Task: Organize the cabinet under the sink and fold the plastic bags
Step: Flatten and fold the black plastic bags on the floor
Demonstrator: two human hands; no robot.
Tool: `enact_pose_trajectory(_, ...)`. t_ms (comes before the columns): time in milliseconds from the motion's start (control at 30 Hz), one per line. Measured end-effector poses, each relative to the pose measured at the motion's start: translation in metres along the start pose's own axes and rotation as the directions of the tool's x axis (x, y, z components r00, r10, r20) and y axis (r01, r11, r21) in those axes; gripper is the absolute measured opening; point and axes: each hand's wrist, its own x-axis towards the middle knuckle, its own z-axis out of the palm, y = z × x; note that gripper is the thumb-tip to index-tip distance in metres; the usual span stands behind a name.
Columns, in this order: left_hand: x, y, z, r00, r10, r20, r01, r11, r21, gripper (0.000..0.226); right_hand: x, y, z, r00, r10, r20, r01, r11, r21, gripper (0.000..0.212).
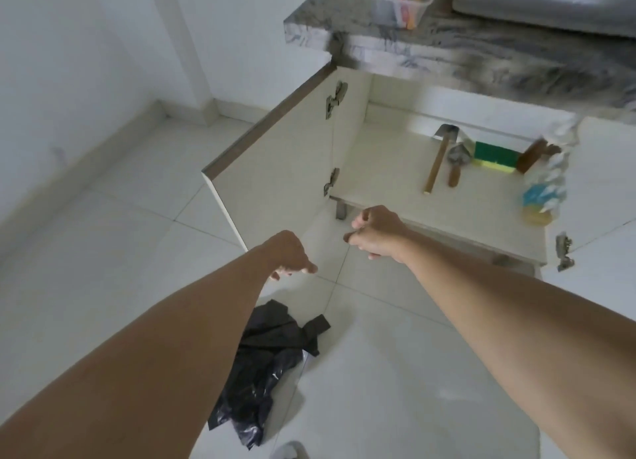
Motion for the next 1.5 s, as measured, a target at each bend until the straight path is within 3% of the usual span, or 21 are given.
enact_pose_trajectory(133, 0.052, -0.065, 0.054, 0.998, -0.061, 0.025, 0.06, 0.998, 0.019, 0.045, 0.033, 0.049, 0.075, 0.997, -0.006, 0.071, 0.008, 1.0, -0.024, 0.034)
enact_pose_trajectory(233, 0.091, -0.119, 0.098, 0.995, -0.094, 0.014, 0.092, 0.988, 0.122, 0.039, 0.059, 0.086, 0.135, 0.994, 0.003, 0.107, 0.001, 0.999, -0.033, 0.034)
enact_pose_trajectory(400, 0.163, -0.204, 0.16, 0.992, -0.126, -0.026, 0.128, 0.954, 0.272, 0.048, 0.106, 0.146, 0.233, 0.988, -0.039, 0.15, 0.055, 0.993, -0.103, 0.035)
enact_pose_trajectory(600, 0.233, -0.288, 0.214, 0.981, -0.077, -0.177, 0.147, 0.892, 0.428, 0.04, 0.162, 0.209, 0.333, 0.967, -0.161, 0.197, 0.198, 0.962, -0.188, 0.028)
enact_pose_trajectory(733, 0.27, -0.326, 0.239, 0.965, -0.016, -0.26, 0.146, 0.861, 0.488, 0.047, 0.193, 0.245, 0.393, 0.926, -0.272, 0.263, 0.338, 0.908, -0.247, 0.021)
enact_pose_trajectory(833, 0.288, -0.341, 0.255, 0.949, 0.05, -0.312, 0.128, 0.843, 0.523, 0.044, 0.202, 0.264, 0.426, 0.886, -0.353, 0.301, 0.44, 0.844, -0.306, 0.031)
enact_pose_trajectory(933, 0.299, -0.345, 0.261, 0.931, 0.11, -0.348, 0.108, 0.828, 0.551, 0.028, 0.207, 0.277, 0.449, 0.861, -0.421, 0.285, 0.5, 0.802, -0.327, 0.043)
enact_pose_trajectory(1100, 0.305, -0.341, 0.258, 0.901, 0.167, -0.401, 0.061, 0.866, 0.497, 0.025, 0.207, 0.281, 0.469, 0.817, -0.562, 0.13, 0.567, 0.739, -0.365, 0.05)
enact_pose_trajectory(1267, 0.301, -0.33, 0.249, 0.849, 0.239, -0.471, -0.043, 0.92, 0.39, 0.008, 0.215, 0.268, 0.463, 0.774, -0.627, -0.089, 0.563, 0.745, -0.358, 0.025)
enact_pose_trajectory(1500, 0.281, -0.356, 0.239, 0.842, 0.133, -0.522, 0.172, 0.852, 0.495, 0.028, 0.223, 0.241, 0.414, 0.798, -0.588, -0.135, 0.553, 0.802, -0.225, 0.022)
